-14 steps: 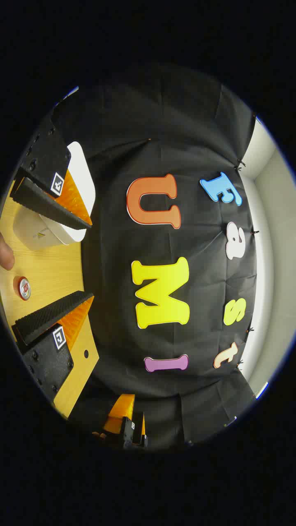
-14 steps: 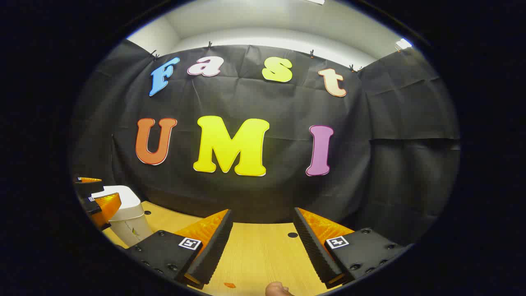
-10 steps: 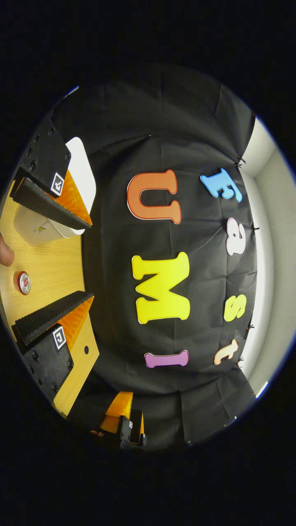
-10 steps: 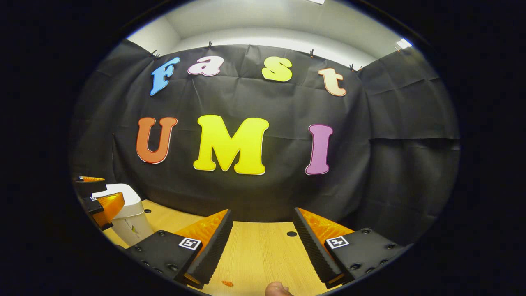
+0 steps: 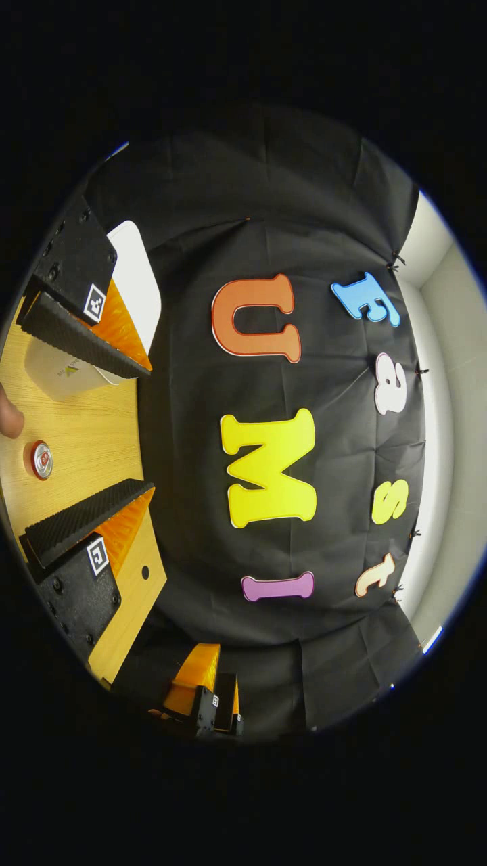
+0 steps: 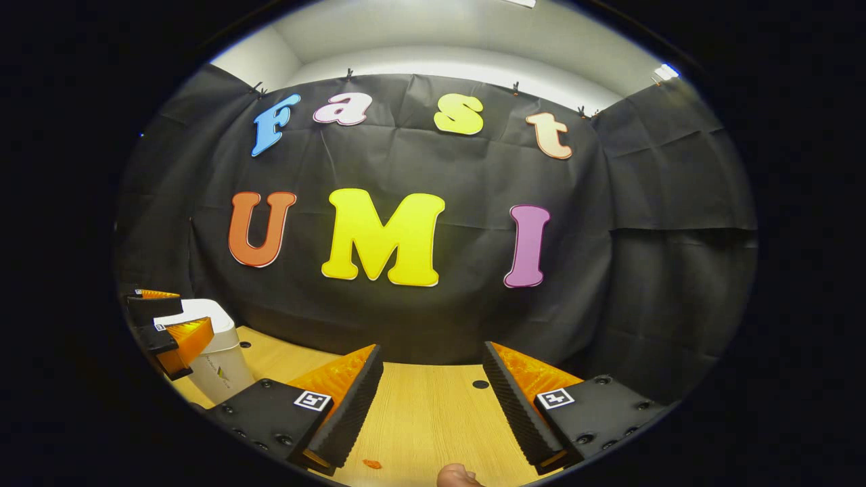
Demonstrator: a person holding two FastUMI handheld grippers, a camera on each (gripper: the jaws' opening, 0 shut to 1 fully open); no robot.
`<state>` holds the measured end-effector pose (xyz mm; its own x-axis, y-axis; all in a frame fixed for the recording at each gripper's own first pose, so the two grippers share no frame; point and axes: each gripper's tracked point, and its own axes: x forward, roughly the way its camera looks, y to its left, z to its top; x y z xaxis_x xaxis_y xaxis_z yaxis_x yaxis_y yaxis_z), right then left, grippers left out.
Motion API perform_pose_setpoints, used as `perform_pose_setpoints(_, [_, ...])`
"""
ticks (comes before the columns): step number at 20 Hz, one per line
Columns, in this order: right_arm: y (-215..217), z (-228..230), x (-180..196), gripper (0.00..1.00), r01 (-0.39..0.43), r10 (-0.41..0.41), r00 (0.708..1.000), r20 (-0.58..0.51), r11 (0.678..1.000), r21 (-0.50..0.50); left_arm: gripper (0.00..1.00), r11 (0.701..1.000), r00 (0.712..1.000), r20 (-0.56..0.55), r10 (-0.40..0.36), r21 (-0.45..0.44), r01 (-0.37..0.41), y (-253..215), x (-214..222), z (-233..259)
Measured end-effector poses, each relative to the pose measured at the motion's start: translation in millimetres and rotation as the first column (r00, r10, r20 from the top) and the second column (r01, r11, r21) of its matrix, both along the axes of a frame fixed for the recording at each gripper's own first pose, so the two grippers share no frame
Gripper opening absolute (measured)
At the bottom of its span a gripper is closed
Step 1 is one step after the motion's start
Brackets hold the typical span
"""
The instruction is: Press the lid of the desktop garbage bin to open it, pick up the crumpled paper on the desktop and throw it into the bin, then pick up the pop can on the desktop and drop it into the bin, and finally close the garbage bin lid.
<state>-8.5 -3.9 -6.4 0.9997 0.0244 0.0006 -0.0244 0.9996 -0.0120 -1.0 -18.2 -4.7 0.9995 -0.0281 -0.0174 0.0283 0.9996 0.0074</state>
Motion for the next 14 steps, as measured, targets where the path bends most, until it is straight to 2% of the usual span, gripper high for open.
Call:
perform_pose_setpoints(7, [6.1, -7.1, 3.9, 0.94, -0.008, 0.008, 1.0, -0.016, 1.0, 0.001, 0.99, 1.0, 1.0, -0.014, 0.006, 0.012, -0.006, 4.6, 1.2, -4.5])
perform_pose_setpoints(8, [7.2, -8.1, 4.5, 0.94, -0.009, 0.009, 1.0, -0.018, 1.0, -0.003, 0.96, 1.0, 0.999, -0.042, -0.011, 0.018, 0.011, 1.7, 2.1, -10.6])
perform_pose_setpoints(9, [9.4, -10.0, 5.3, 0.94, -0.011, 0.011, 1.0, -0.021, 1.0, -0.01, 0.83, 0.999, 0.997, -0.075, -0.033, 0.017, 0.034, -2.5, 2.9, -19.6])
perform_pose_setpoints(12, [19.8, -13.1, 7.1, 0.94, -0.032, 0.031, 0.999, -0.027, 0.999, -0.02, 0.64, 1.0, 0.993, -0.116, -0.028, 0.0, 0.028, 3.5, 0.3, -30.3])
perform_pose_setpoints(14, [27.8, -13.9, 7.7, 0.94, -0.05, 0.05, 0.998, -0.03, 0.998, -0.025, 0.61, 1.0, 0.993, -0.116, -0.018, -0.006, 0.017, 7.8, 0.6, -31.6])
